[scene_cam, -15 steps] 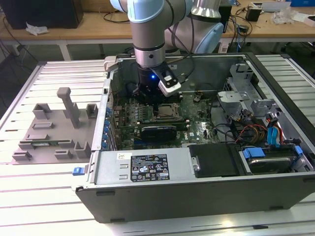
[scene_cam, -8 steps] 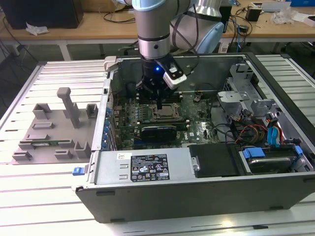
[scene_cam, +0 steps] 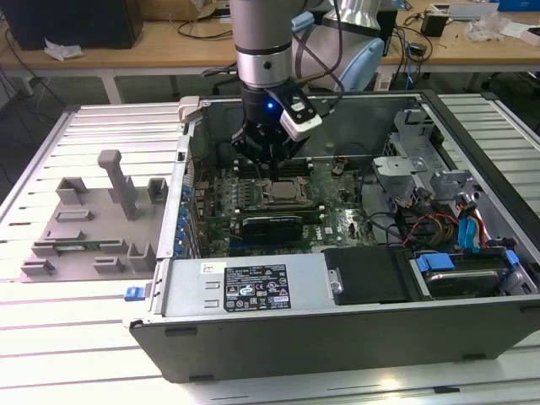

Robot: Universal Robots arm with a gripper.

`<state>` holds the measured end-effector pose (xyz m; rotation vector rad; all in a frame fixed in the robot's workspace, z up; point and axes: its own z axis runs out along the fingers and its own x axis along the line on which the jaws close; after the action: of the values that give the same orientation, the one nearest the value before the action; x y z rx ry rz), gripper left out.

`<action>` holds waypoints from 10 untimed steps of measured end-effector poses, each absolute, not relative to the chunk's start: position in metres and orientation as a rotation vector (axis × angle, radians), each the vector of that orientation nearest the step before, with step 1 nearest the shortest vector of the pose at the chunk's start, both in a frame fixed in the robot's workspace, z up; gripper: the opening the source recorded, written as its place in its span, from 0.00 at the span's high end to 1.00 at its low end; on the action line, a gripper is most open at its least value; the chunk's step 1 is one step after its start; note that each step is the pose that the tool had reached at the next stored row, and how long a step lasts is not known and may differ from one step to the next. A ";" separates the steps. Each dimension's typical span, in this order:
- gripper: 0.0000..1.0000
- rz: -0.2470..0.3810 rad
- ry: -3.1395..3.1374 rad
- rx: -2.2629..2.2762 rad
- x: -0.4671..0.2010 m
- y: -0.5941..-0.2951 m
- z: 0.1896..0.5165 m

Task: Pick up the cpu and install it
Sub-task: 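Close the cpu cover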

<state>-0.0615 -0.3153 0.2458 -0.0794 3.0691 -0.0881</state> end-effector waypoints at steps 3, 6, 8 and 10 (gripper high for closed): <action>0.89 -0.089 3.069 -0.079 -0.061 -0.315 0.246; 0.89 -0.089 3.069 -0.079 -0.056 -0.315 0.246; 0.89 -0.088 3.069 -0.079 -0.052 -0.315 0.246; 0.89 -0.089 3.069 -0.080 -0.046 -0.315 0.246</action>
<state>-0.0460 -0.3154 0.2458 -0.0796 3.0692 -0.0886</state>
